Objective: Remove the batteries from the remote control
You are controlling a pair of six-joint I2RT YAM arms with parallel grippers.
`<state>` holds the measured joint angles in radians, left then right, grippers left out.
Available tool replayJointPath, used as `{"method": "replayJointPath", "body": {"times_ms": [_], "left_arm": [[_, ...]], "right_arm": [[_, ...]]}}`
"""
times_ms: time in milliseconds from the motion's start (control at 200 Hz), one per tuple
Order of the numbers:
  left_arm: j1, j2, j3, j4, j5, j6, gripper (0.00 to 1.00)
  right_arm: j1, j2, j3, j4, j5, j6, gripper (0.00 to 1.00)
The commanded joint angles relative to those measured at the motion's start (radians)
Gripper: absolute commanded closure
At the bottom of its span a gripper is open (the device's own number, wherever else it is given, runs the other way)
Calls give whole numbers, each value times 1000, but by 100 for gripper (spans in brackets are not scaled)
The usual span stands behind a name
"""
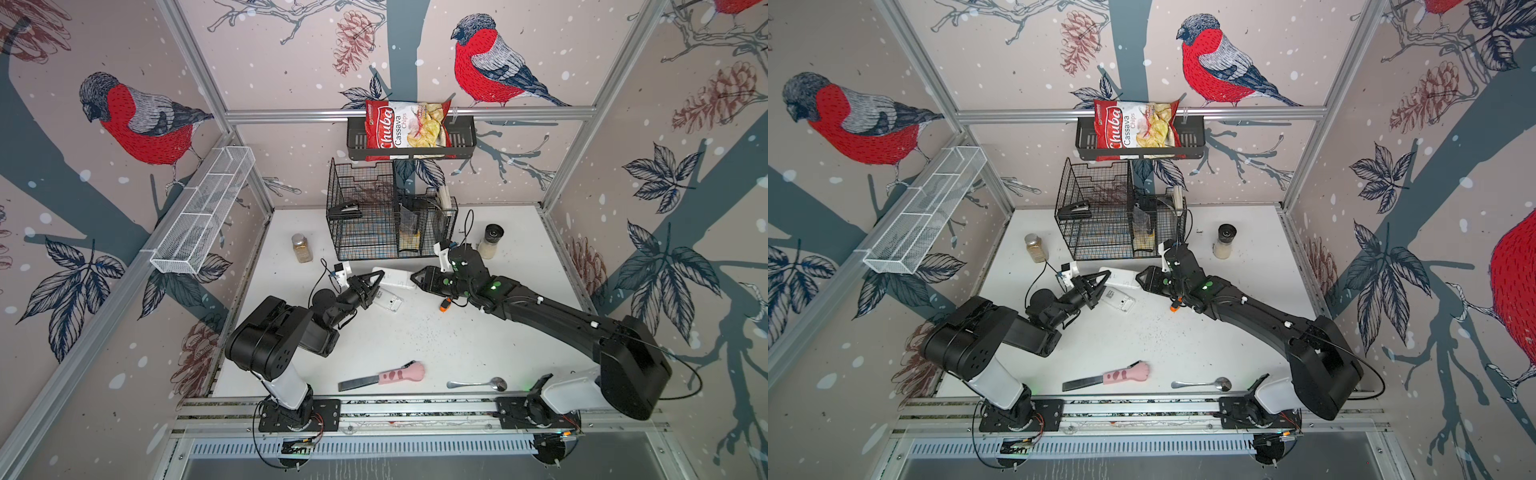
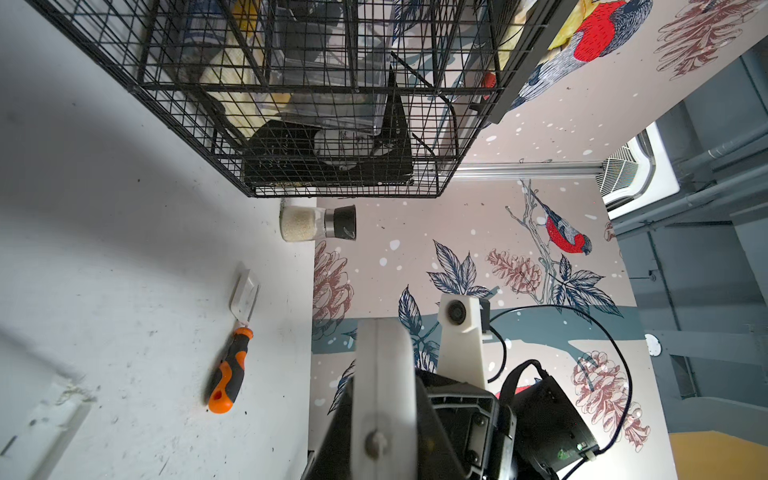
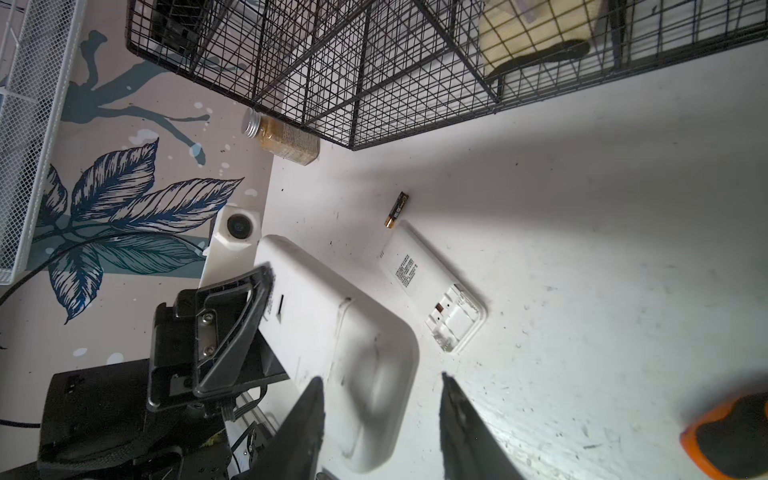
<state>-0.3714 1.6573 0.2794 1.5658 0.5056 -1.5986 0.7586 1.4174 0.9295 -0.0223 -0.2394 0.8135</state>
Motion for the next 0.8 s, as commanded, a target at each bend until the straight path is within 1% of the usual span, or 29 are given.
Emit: {"method": "replayJointPath", "body": {"times_ms": [0, 140, 270, 625, 795], "left_arm": [[-3, -4, 6, 178, 12, 6, 100], [-6, -3, 9, 180, 11, 6, 100], [-9, -1, 10, 180, 11, 8, 100], [-9, 1, 9, 185, 11, 9, 100], [-11, -2, 10, 184, 12, 9, 100]], "right_arm": [[1, 10, 12, 30, -11, -2, 55], [1, 26, 19, 38, -26, 3, 55], [4, 30, 26, 39, -29, 6, 58], [16, 32, 19, 34, -27, 12, 60], [16, 30, 9, 44, -21, 19, 65]]}}
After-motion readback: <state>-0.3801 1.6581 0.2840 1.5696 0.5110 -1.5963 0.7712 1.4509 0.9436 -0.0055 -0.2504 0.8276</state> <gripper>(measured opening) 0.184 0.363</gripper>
